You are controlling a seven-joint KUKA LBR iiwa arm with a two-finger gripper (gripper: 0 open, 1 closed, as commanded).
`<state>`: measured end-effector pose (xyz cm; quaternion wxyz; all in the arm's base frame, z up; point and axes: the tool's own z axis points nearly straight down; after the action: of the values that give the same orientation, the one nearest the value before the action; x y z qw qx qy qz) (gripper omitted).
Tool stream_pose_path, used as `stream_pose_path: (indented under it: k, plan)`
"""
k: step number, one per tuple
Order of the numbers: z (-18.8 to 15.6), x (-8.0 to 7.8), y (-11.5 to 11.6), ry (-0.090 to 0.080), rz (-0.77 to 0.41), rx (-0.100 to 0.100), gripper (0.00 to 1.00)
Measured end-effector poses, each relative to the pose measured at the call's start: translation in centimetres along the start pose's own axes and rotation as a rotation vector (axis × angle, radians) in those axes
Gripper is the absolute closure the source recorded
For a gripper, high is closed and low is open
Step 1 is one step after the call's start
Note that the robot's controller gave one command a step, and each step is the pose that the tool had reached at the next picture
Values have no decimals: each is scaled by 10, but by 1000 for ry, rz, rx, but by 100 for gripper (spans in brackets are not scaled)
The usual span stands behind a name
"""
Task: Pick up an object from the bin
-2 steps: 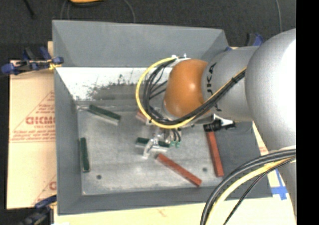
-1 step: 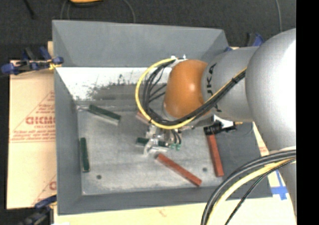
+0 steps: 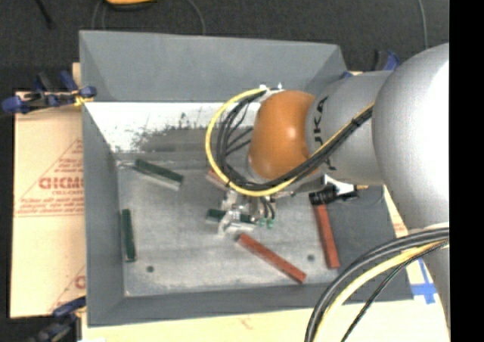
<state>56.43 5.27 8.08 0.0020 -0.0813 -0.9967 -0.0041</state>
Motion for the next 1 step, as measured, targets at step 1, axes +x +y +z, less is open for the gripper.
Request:
stream_pose_path:
  k: [1]
  plan:
    - [-32, 12, 1, -1, -10, 7, 100]
